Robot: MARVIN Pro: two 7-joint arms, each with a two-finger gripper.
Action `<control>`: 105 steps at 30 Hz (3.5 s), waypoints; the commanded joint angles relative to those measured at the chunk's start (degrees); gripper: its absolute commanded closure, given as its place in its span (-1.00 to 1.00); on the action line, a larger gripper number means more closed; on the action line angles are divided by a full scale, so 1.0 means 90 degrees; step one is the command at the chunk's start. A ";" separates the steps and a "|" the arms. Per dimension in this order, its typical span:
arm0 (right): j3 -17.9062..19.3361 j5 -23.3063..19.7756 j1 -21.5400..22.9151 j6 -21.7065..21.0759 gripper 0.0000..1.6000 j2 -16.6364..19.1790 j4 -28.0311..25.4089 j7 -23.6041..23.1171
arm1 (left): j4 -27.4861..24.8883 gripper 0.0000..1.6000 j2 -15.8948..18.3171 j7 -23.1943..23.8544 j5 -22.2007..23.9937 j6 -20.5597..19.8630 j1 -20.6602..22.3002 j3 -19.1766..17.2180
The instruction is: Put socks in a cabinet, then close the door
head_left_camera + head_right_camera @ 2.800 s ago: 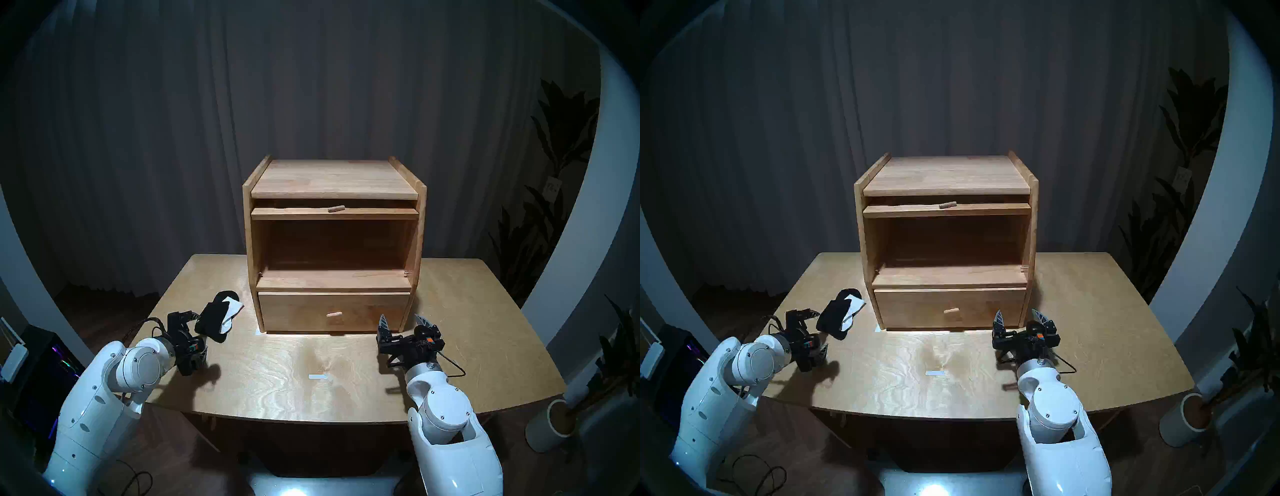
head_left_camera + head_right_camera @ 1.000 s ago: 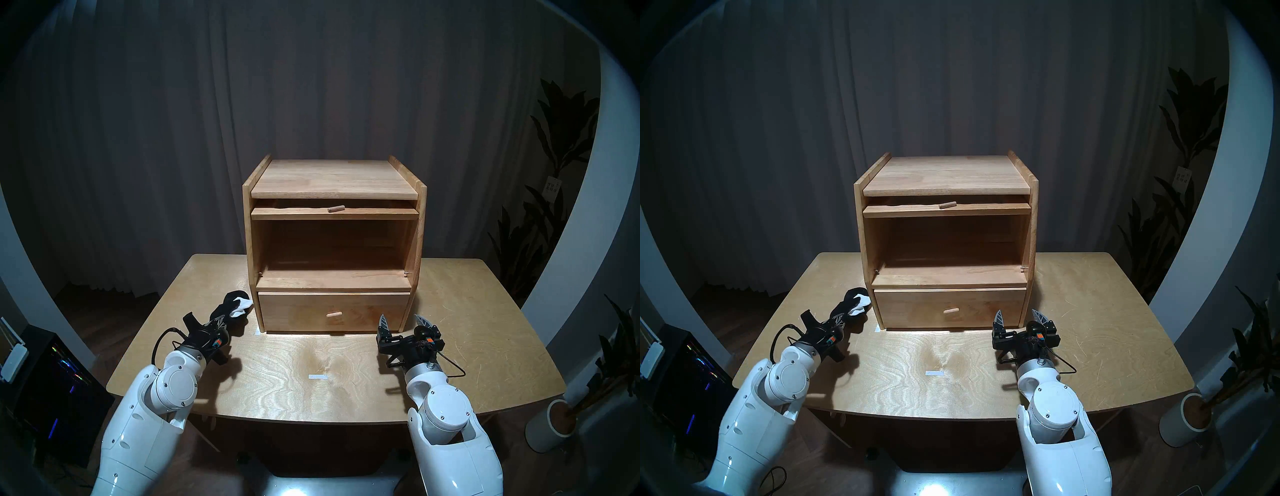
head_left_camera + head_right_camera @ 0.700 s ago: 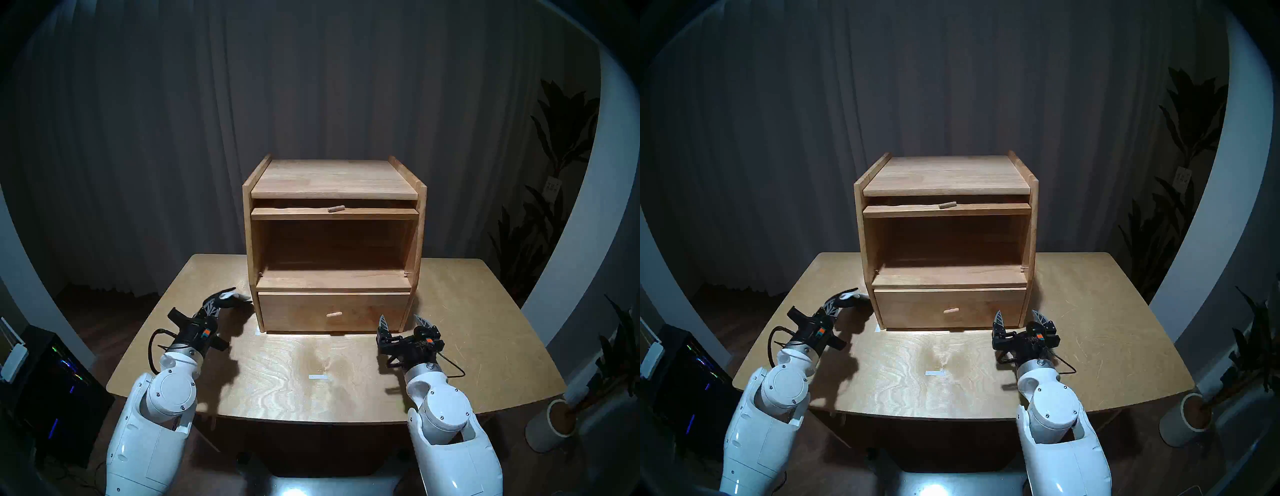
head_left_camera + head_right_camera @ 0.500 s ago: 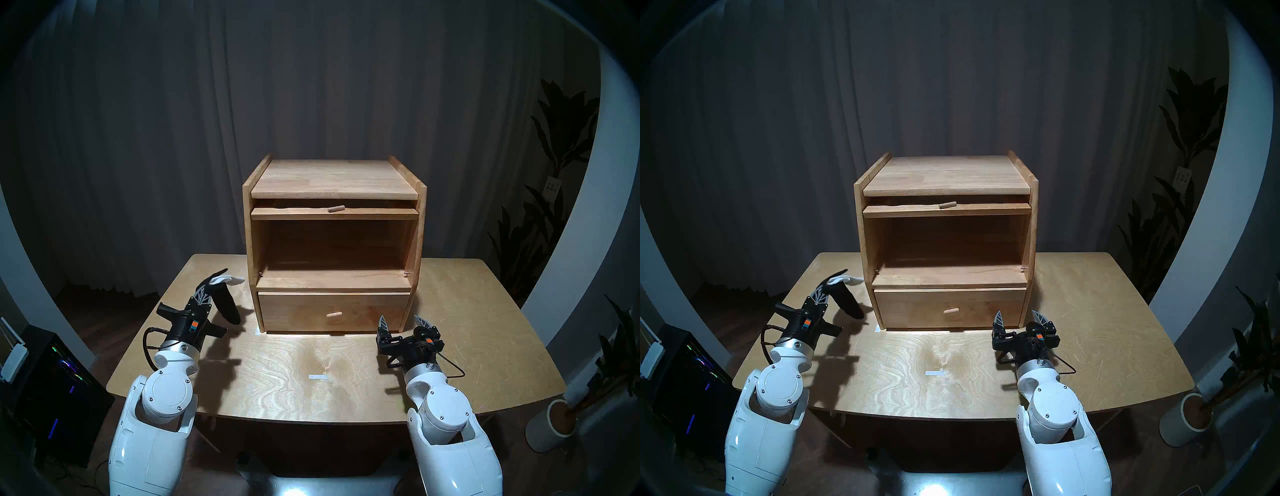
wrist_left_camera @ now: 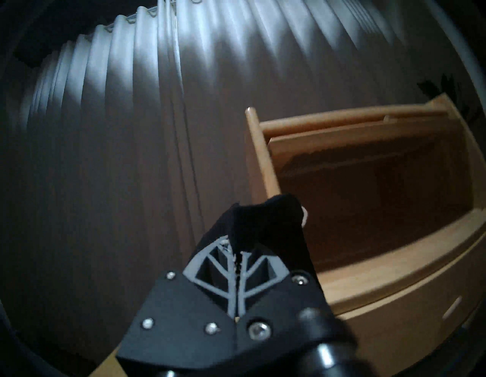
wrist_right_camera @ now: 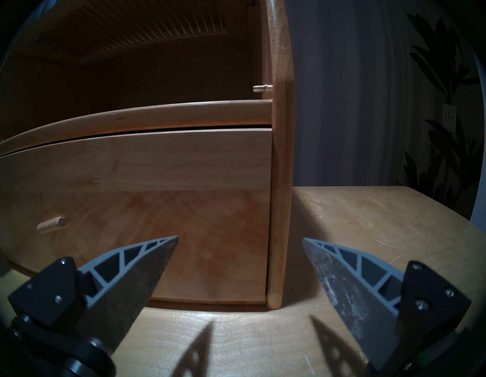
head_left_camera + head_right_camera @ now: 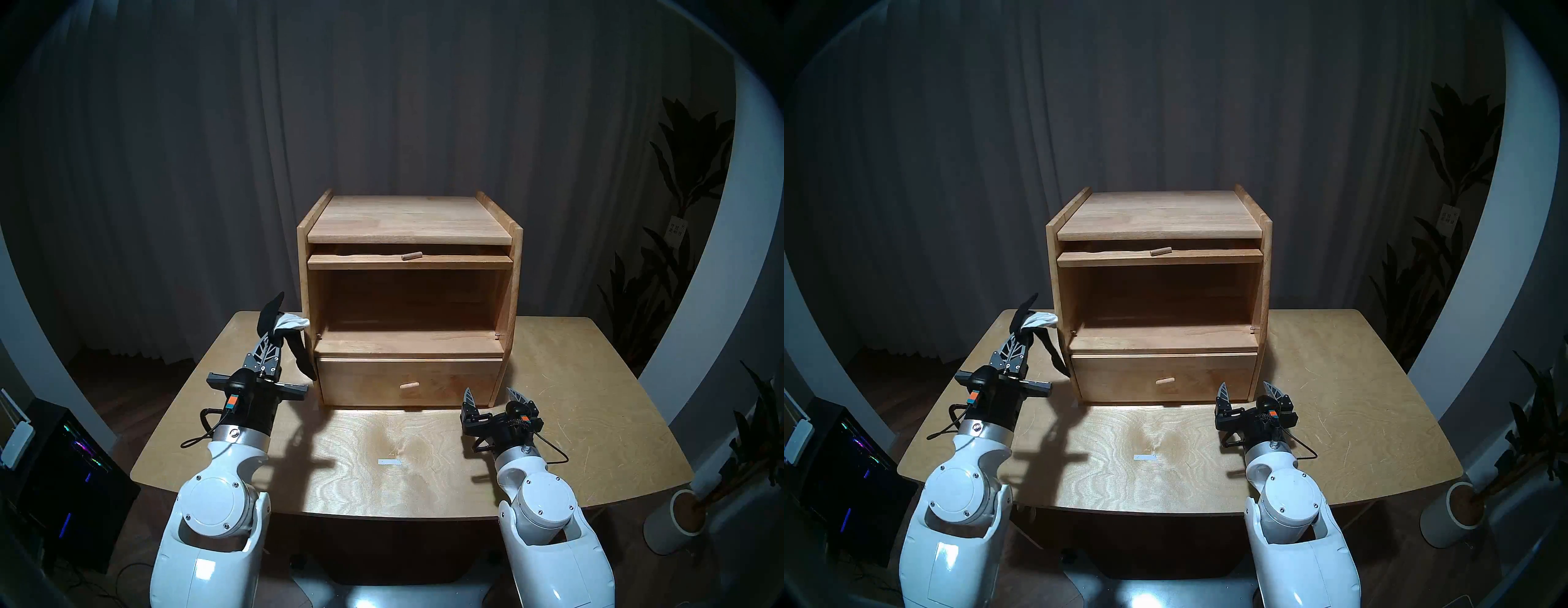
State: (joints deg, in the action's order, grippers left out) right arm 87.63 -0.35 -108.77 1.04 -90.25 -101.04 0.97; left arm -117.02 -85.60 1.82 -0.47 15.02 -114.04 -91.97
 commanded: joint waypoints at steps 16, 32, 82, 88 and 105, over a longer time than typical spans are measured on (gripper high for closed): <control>0.0007 -0.0001 0.0028 0.0054 -1.00 0.0002 -0.0215 0.0002 | -0.1148 1.00 -0.0228 -0.0664 0.1272 -0.1184 0.0456 0.1343; 0.0007 -0.0001 0.0030 0.0048 -1.00 0.0001 -0.0211 0.0002 | -0.1072 1.00 -0.0166 -0.1030 -0.0246 -0.3331 0.1433 0.2032; 0.0006 0.0000 0.0049 0.0044 -1.00 0.0001 -0.0176 0.0002 | 0.2789 1.00 -0.1107 -0.1387 -0.0939 -0.3939 0.4405 0.1853; 0.0006 0.0000 0.0053 0.0043 -1.00 0.0001 -0.0166 0.0002 | 0.3240 1.00 -0.1295 -0.1419 -0.1013 -0.3899 0.4706 0.1675; 0.0006 -0.0001 0.0050 0.0046 -1.00 0.0001 -0.0176 0.0002 | 0.4499 1.00 -0.1737 -0.1456 -0.1305 -0.3828 0.5640 0.1508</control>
State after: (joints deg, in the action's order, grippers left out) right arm 87.62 -0.35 -108.63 1.06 -90.25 -101.30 0.97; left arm -79.03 -98.83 -11.58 -11.02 -20.25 -69.17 -78.52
